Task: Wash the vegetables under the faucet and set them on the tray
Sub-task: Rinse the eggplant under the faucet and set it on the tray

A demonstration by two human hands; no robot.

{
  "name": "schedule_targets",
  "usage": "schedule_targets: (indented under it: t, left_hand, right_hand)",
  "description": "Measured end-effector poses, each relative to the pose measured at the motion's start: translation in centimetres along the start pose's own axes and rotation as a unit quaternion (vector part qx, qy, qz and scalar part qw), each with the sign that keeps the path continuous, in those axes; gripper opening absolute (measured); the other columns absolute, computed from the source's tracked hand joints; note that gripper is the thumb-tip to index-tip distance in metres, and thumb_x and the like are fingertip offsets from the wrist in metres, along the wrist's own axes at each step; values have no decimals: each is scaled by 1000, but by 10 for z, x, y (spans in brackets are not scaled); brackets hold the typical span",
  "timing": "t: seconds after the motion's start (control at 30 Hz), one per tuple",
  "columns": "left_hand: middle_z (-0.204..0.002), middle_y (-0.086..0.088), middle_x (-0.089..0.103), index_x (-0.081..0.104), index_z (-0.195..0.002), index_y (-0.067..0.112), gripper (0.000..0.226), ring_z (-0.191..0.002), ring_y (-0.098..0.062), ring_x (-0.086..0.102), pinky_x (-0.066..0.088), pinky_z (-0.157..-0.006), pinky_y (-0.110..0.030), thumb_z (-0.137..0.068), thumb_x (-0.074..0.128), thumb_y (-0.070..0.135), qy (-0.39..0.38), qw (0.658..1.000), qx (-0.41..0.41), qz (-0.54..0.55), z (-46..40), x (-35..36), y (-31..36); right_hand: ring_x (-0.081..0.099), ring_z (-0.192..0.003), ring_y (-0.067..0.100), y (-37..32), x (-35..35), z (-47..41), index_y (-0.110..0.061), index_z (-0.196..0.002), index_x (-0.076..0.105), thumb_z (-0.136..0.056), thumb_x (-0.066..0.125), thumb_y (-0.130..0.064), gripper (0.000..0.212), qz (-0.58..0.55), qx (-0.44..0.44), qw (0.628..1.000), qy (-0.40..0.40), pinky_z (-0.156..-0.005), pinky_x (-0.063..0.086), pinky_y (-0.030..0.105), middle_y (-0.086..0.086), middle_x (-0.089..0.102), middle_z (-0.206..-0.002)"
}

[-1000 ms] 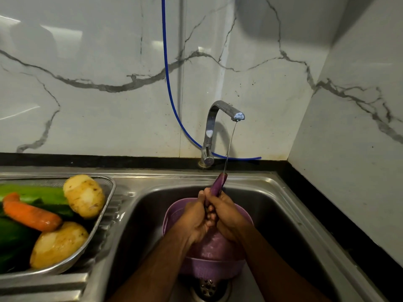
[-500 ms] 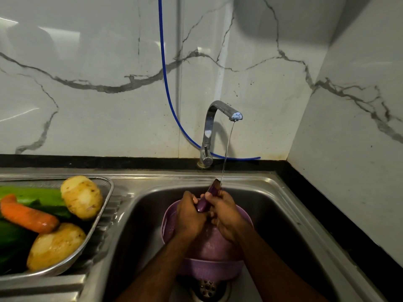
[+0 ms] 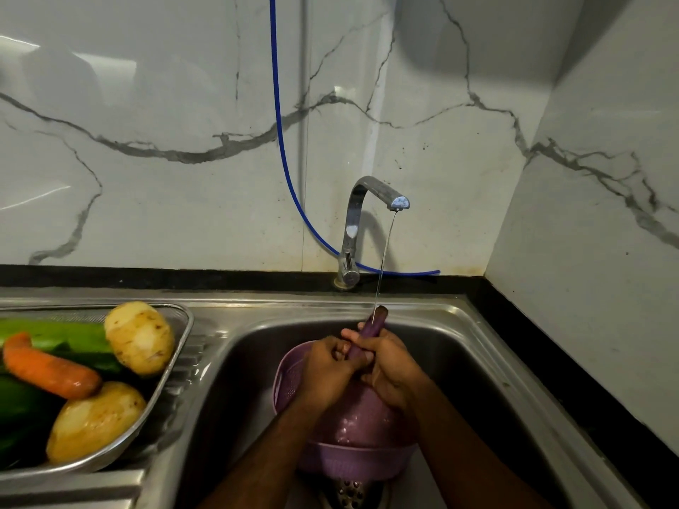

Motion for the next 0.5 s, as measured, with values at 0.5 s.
schedule_targets:
  t: [0.5]
  left_hand:
    - [-76, -5, 67, 59, -86, 15, 12, -66, -18, 63, 48, -57, -26, -91, 68, 9, -10, 1000, -6, 15, -6, 7, -7]
  right_hand:
    - [72, -95, 29, -7, 1, 5, -1, -119, 63, -102, 59, -9, 19, 4, -23, 999, 29, -82, 62, 46, 14, 74, -104]
Point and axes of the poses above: each hand's wrist, its own z-axis away from the middle knuckle, its own x-axis out of the palm, y = z × x, the point moved 5 cm from there along -z, towards the middle knuckle
